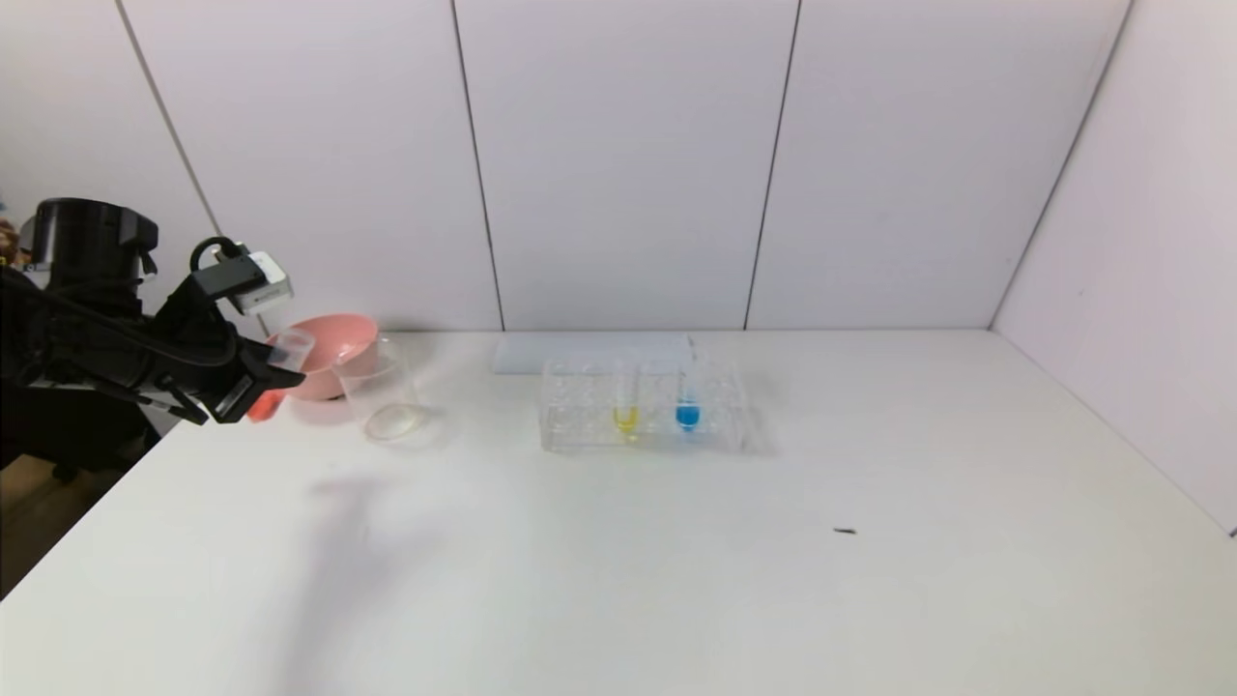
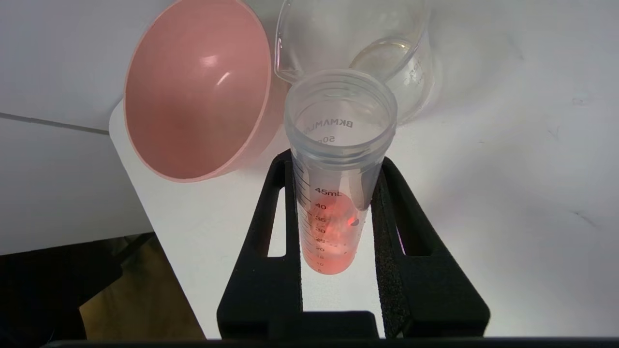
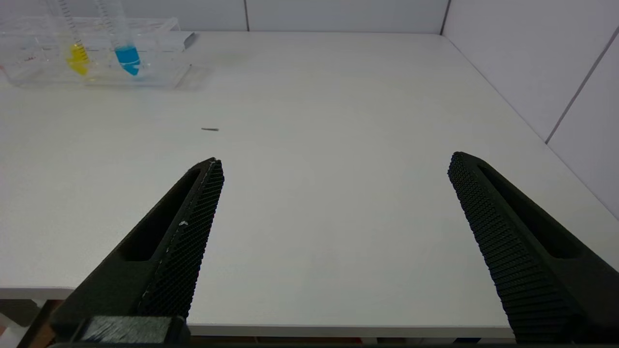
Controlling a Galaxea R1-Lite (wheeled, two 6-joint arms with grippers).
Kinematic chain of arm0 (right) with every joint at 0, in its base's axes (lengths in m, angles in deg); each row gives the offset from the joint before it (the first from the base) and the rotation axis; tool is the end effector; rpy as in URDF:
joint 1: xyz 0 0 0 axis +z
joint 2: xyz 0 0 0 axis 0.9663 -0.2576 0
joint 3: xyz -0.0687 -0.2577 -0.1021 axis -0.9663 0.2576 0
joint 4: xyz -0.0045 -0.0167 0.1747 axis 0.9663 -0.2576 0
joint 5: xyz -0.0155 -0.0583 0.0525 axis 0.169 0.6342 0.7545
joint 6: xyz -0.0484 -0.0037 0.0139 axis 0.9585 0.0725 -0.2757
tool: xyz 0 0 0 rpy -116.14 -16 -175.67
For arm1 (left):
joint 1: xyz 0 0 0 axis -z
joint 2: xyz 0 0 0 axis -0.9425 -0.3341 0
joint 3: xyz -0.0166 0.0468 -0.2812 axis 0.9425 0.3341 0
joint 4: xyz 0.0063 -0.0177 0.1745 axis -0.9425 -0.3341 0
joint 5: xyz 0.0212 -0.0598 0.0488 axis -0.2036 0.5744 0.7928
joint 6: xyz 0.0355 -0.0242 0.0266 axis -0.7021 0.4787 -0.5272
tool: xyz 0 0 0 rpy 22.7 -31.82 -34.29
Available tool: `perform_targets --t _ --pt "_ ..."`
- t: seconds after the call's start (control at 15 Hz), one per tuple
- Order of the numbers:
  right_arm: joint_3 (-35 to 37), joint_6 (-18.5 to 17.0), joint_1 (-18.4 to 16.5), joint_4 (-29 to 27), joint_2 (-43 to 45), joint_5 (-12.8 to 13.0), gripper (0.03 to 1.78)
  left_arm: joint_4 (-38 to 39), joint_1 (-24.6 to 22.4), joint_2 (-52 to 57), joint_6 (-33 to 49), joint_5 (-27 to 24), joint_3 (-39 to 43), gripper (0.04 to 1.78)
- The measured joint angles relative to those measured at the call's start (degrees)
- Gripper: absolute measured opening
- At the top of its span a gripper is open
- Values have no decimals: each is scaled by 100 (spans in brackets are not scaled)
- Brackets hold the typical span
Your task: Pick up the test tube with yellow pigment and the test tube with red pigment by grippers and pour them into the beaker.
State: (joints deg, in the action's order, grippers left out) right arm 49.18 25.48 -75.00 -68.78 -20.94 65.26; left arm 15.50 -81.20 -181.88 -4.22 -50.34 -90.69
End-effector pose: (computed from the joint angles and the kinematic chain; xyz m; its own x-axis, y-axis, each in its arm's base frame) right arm 0.0033 -0.0001 0.0758 1.0000 -0.0004 0.0014 0.0004 1.0000 0.0017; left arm 0.3306 0.0448 0.1783 0.7895 -0.2024 -0.5794 0.5130 0.7360 0.4418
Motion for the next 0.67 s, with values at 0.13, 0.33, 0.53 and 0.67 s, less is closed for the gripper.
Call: perform_targets --t 0.13,0.33,0.53,0.67 --pt "0 0 0 0 0 0 170 -183 -5 -46 -185 -67 -140 44" --pt "0 0 0 0 0 0 170 -240 -5 -116 -380 -74 -284 44" --pt "0 0 0 0 0 -2 170 -603 0 -162 -478 -72 -450 44" --pt "0 0 0 0 0 0 170 -712 -5 -196 -581 -69 -557 44"
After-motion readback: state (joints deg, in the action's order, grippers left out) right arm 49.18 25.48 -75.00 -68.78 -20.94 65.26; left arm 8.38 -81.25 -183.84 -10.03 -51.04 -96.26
